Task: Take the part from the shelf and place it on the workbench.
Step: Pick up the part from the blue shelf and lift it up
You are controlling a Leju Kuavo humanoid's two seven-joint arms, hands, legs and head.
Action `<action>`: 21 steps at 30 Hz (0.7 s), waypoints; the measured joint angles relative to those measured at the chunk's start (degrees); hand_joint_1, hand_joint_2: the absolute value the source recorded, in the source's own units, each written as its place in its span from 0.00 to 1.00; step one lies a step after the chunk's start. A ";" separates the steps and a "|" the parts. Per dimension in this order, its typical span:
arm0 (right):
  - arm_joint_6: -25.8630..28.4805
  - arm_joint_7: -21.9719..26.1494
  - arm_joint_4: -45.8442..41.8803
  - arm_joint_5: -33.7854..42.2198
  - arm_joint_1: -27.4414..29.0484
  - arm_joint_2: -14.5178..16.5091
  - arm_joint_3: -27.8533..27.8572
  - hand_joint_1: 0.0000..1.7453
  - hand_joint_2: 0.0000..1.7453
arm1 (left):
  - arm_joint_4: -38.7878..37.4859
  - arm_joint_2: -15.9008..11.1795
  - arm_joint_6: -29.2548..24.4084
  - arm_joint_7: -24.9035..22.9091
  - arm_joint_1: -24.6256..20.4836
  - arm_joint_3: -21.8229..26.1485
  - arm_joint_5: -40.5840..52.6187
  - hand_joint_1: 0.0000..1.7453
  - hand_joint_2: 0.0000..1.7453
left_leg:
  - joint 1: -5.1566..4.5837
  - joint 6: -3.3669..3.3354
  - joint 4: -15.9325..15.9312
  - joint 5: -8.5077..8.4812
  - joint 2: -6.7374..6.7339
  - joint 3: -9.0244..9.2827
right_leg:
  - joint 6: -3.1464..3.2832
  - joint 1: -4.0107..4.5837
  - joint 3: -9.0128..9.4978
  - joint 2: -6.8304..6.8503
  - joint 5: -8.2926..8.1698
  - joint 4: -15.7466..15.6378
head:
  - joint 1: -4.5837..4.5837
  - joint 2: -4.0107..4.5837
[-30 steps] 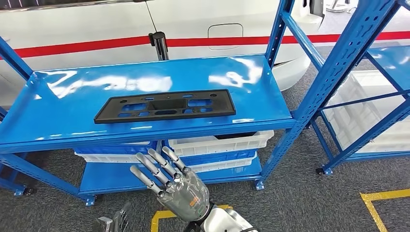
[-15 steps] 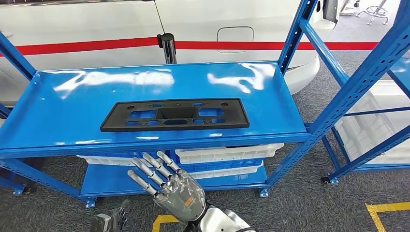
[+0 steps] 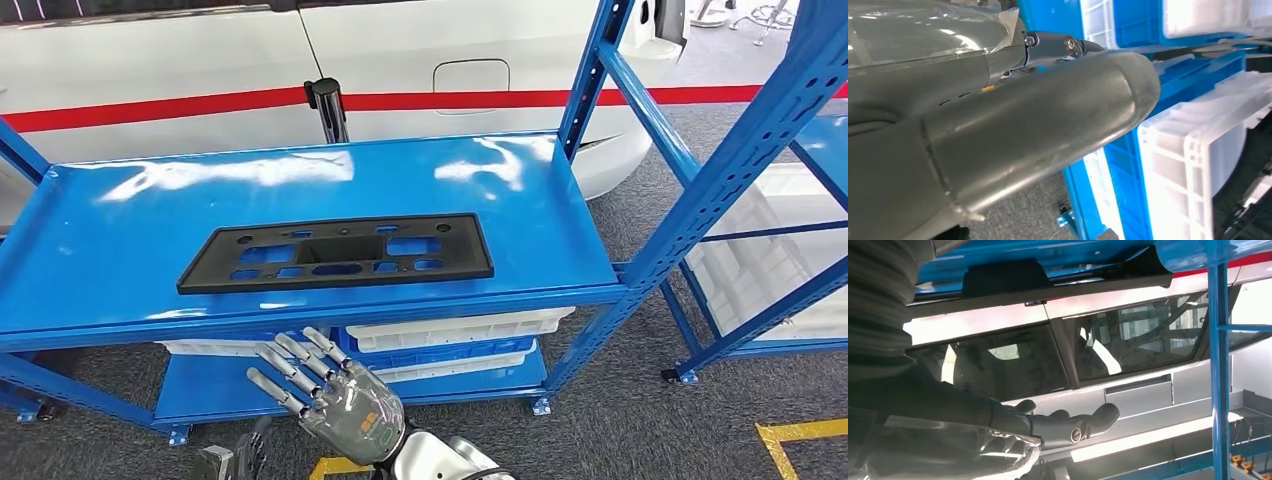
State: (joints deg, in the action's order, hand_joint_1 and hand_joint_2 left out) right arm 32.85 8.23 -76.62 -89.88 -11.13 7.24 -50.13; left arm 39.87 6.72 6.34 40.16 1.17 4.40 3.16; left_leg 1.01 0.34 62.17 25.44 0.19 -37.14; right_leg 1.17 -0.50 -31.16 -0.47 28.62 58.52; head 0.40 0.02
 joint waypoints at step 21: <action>2.77 -2.05 5.99 0.20 -2.49 2.06 -0.75 0.00 1.00 | 1.24 0.02 -0.42 0.01 0.86 0.64 -0.28 0.00 0.00 | -0.13 -0.03 -3.45 2.01 0.26 3.99 | -1.03 -0.49 -2.29 0.30 -2.25 -0.45 | -0.21 0.00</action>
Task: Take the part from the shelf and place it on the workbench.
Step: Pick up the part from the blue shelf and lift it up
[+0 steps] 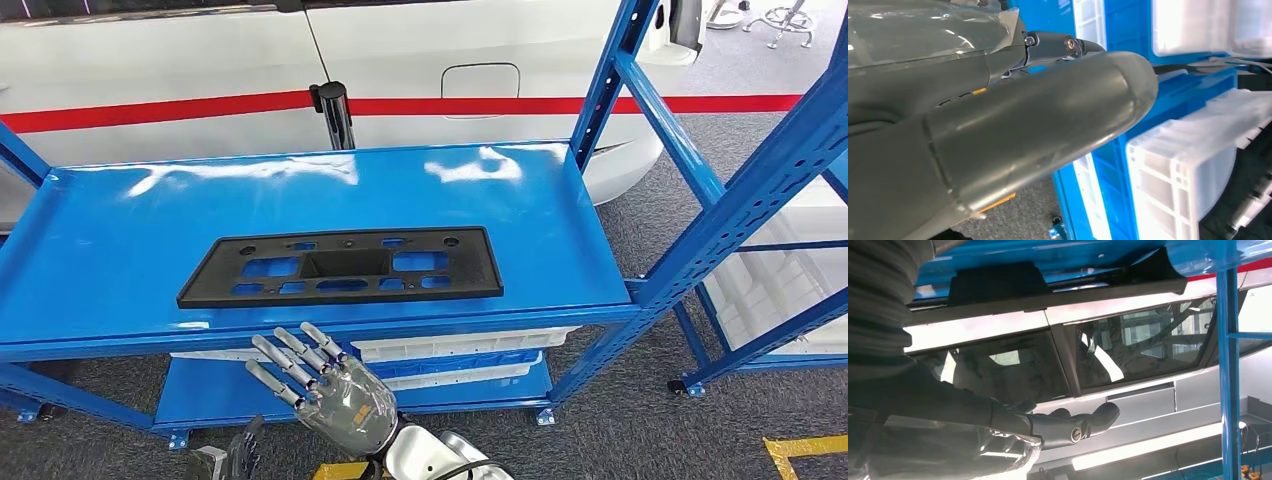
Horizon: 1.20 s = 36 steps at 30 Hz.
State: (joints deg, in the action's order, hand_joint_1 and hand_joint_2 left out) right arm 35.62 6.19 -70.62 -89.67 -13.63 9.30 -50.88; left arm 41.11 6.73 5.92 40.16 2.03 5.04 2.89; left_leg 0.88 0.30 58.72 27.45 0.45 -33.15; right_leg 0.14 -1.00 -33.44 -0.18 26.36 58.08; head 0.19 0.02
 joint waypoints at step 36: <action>1.58 -12.47 0.65 -0.18 -0.98 0.03 2.34 0.00 1.00 | -1.31 0.35 1.33 -0.01 -0.65 -0.93 1.02 0.00 0.00 | 0.47 0.96 14.79 5.63 -0.23 -7.95 | 1.00 0.09 0.79 -0.05 0.11 -0.47 | 0.29 0.00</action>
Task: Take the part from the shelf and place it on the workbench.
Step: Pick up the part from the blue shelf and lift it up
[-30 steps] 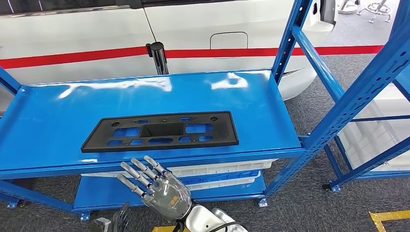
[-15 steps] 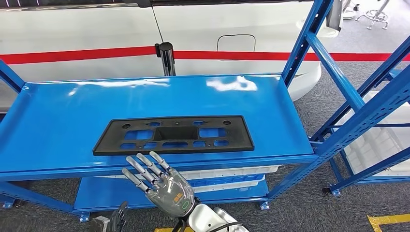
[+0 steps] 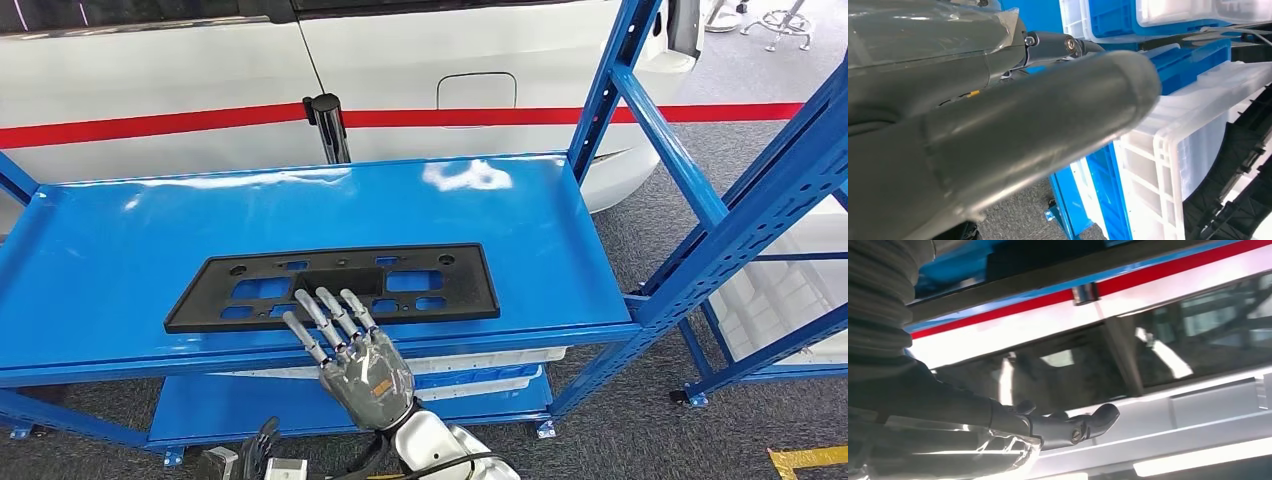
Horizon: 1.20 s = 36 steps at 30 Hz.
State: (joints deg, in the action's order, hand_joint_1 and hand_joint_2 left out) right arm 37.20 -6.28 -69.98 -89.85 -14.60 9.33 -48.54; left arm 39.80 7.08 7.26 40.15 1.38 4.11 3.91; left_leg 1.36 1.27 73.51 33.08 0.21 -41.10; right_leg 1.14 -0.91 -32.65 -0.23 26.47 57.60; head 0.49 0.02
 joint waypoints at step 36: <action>-8.50 -25.33 16.18 -0.09 -11.90 -0.78 -10.36 0.94 1.00 | 1.11 0.46 0.61 0.00 -0.51 -0.79 -0.70 0.00 0.00 | -1.11 -1.77 -15.45 -7.82 0.25 6.82 | -1.87 0.64 0.71 -0.19 0.70 -0.17 | -0.14 0.00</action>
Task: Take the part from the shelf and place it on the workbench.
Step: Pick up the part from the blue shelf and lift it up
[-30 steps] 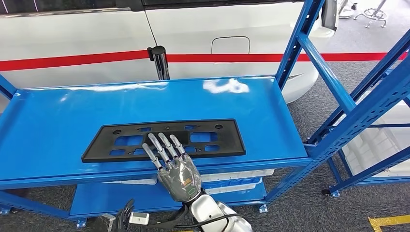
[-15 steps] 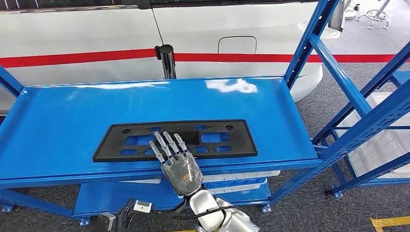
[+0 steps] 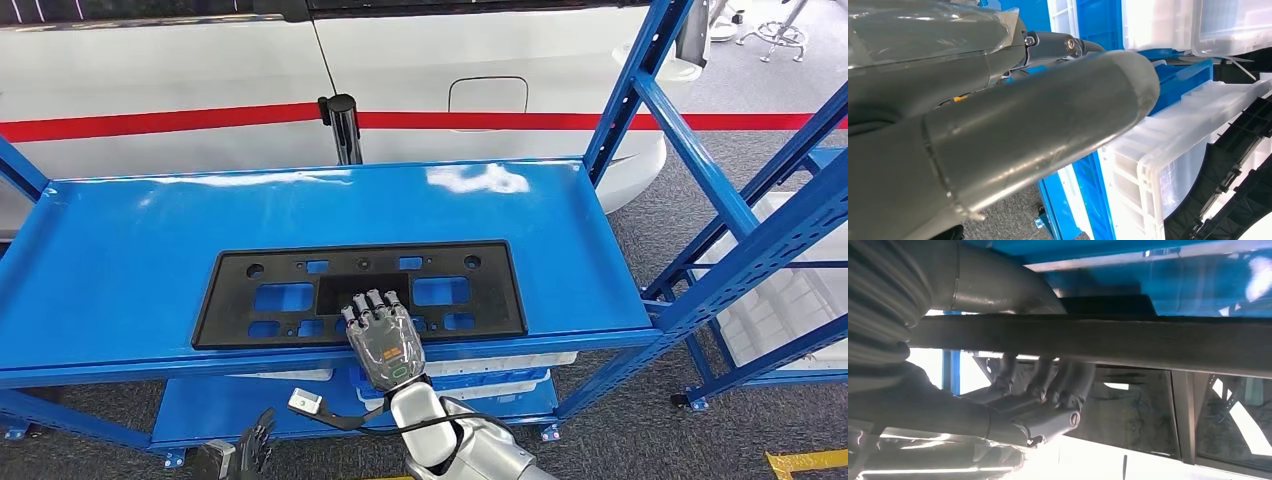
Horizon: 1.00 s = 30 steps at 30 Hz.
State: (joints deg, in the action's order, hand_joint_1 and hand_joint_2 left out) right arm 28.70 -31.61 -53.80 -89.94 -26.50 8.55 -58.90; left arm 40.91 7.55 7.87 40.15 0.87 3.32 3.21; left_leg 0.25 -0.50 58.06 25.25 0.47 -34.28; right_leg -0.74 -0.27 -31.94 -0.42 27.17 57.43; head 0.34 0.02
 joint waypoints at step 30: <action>10.76 13.58 -17.79 4.19 3.98 -3.93 9.11 1.00 1.00 | 0.00 0.72 -0.74 0.00 -0.21 -0.22 0.40 0.00 0.00 | -0.01 -0.01 0.01 0.01 0.00 -0.09 | 0.00 0.07 -0.08 0.01 0.00 0.00 | 0.00 0.00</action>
State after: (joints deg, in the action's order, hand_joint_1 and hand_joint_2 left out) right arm 39.47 -18.03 -71.59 -85.75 -22.52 4.62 -49.80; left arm 40.91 8.26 7.13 40.15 0.66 3.10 3.61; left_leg 0.24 -0.52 58.07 25.26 0.47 -34.37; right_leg -0.74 -0.20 -32.02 -0.41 27.17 57.42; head 0.34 0.02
